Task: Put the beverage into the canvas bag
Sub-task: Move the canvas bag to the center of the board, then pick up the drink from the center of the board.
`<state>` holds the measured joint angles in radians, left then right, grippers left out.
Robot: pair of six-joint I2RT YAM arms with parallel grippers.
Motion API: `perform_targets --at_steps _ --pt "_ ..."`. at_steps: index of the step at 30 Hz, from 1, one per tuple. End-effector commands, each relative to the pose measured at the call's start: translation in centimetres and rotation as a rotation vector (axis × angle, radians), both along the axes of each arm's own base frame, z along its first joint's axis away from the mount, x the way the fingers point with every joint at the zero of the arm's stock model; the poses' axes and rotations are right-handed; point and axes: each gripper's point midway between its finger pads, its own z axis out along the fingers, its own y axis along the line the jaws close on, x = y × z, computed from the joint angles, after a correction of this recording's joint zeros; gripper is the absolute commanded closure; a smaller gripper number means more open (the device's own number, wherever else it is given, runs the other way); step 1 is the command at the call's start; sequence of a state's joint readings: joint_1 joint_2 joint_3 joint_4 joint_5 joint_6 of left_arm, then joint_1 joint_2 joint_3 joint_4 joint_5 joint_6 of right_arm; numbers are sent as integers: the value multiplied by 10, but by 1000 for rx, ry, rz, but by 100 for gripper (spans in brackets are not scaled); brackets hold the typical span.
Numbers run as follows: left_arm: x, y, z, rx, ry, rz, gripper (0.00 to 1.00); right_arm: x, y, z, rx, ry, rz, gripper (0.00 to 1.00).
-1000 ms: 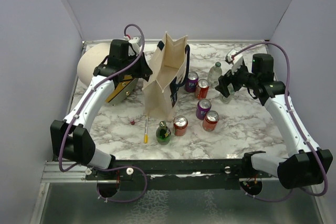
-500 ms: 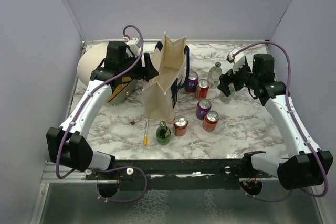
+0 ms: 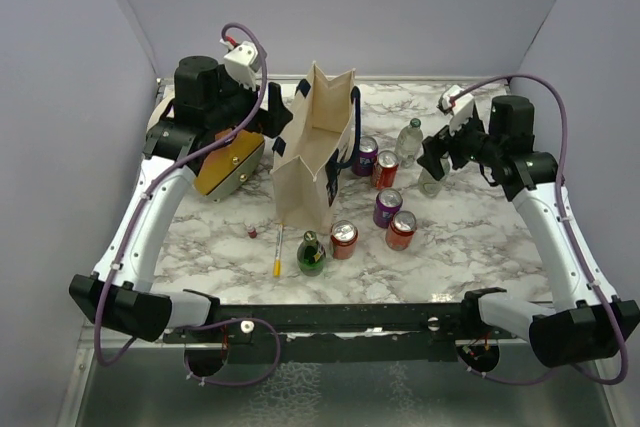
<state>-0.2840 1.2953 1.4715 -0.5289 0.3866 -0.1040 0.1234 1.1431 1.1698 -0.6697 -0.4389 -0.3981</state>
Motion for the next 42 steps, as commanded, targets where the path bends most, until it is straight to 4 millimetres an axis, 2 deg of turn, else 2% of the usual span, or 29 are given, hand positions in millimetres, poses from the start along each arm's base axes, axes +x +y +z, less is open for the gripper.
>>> perform_targets --at_steps 1,6,14,18,23,24,27,36,42 --pt "8 12 -8 149 -12 -6 12 6 2 19 4 -20 7 2" --pt "23 10 -10 188 -41 -18 11 20 5 22 -8 0 27 2" --pt "41 -10 -14 149 -33 -91 11 52 0 20 -85 4 38 3" --pt "45 -20 -23 101 22 -114 5 57 6 21 -85 15 79 4" --pt "50 -31 -28 35 77 -124 5 52 29 20 -10 85 195 6" --pt "51 -36 -32 3 108 -124 5 58 34 15 16 92 182 7" --pt "53 -36 -36 -6 124 -116 7 69 29 6 7 96 122 8" --pt "53 -33 -48 -4 159 -75 12 97 2 -32 -76 130 -66 15" --pt "52 -33 -45 -8 147 -75 13 112 5 -52 -56 180 -89 25"
